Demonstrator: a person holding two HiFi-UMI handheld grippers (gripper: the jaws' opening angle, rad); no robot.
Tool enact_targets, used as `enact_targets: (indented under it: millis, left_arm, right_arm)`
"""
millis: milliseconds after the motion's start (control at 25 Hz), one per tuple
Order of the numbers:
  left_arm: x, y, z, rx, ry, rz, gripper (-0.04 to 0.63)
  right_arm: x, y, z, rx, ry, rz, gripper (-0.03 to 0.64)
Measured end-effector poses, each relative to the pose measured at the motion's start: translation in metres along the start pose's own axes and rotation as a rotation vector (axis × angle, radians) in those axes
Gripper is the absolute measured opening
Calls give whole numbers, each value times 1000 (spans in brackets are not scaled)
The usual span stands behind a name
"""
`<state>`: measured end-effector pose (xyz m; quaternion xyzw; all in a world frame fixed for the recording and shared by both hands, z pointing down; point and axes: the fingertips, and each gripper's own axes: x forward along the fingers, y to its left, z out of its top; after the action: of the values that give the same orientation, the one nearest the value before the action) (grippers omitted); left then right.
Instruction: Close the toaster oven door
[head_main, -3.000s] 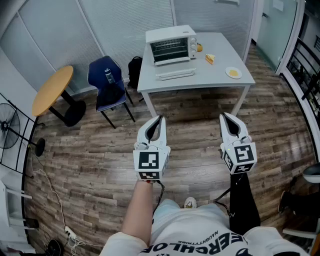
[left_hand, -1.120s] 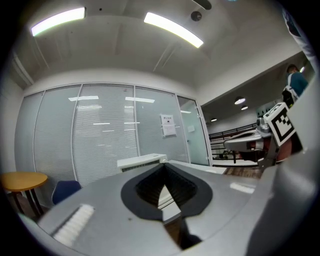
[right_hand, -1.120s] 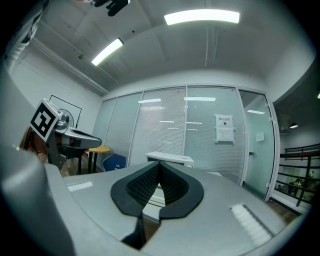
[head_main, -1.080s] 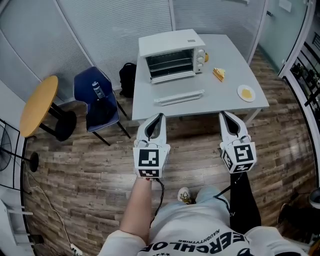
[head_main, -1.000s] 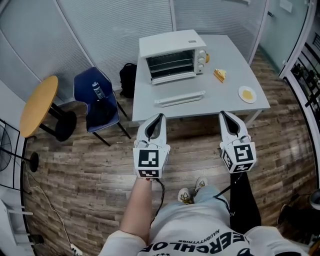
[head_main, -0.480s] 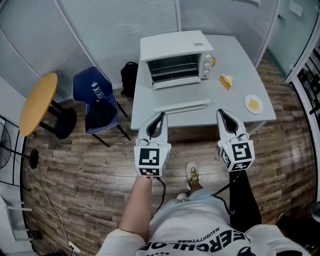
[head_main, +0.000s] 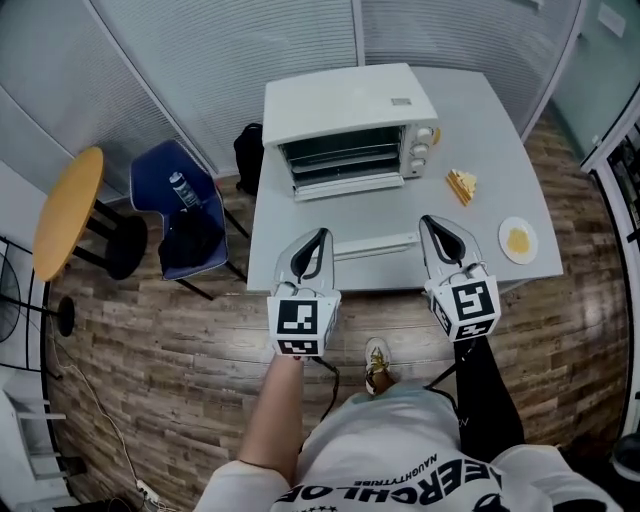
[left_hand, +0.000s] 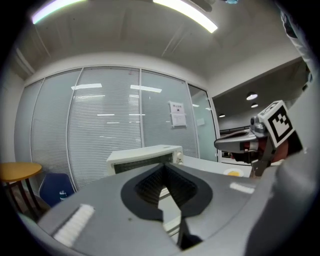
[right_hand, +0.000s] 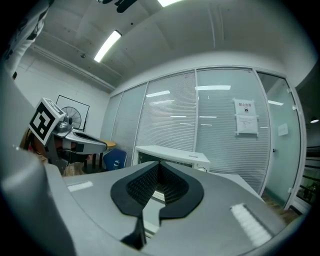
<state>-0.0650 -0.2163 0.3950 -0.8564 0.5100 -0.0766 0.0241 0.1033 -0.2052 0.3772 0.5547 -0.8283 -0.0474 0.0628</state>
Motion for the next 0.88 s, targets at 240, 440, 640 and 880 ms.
enact_targets:
  millis: [240,440,640,880]
  left_arm:
    - [46,14,-11,-7,25,35,55]
    - [66,9,-32,-1,48,22,55]
    - [80,3,-73,-25,117,17,55]
    - [79,-8,-138,-74,240,3,55]
  right_arm:
    - [49,-23,-21,-3,32,49,3]
    - [73,-17,-47,16,79,80,3]
    - [85,1,-88,47,154,127,3]
    - [83,28,-155,88,295,179,3]
